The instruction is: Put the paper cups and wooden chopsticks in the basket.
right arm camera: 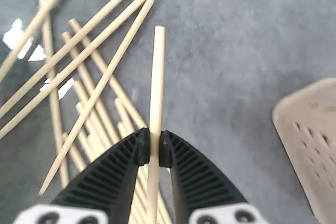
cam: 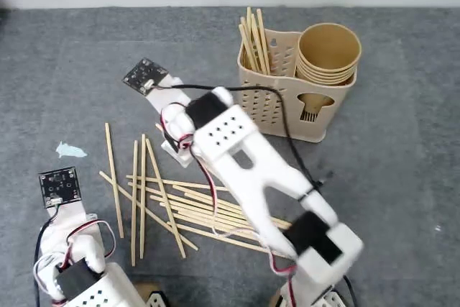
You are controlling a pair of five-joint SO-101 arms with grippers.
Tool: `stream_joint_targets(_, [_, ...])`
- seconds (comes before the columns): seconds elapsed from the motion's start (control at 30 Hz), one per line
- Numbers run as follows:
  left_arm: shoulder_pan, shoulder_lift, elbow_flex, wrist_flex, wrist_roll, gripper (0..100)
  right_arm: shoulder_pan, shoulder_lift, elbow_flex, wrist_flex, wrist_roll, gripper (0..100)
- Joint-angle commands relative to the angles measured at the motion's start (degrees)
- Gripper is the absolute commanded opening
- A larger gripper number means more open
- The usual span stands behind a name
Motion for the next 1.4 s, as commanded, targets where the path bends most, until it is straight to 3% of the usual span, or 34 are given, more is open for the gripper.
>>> stream_joint_targets(0.0, [0.1,-0.9,-0.3,-1.2,0.4,2,-0.2,-10.0,-3.0,5.7,0.5,0.8])
stream_joint_targets(0.3, [0.1,-0.9,-0.3,-1.2,0.4,2,2.1,-27.9,-3.0,13.8,0.4,0.8])
stream_joint_targets(0.6, [0.1,-0.9,-0.3,-1.2,0.4,2,14.2,-38.2,-2.9,-1.0,0.0,0.8])
stream_joint_targets(0.9, [0.1,-0.9,-0.3,-1.2,0.4,2,21.8,-38.6,-0.6,-26.9,-7.5,0.8])
stream_joint_targets(1.2, [0.1,-0.9,-0.3,-1.2,0.4,2,27.8,-38.7,24.3,-71.3,-8.0,0.8])
stream_joint_targets(1.37, [0.1,-0.9,-0.3,-1.2,0.4,2,28.4,-38.6,37.5,-89.5,-8.1,0.8])
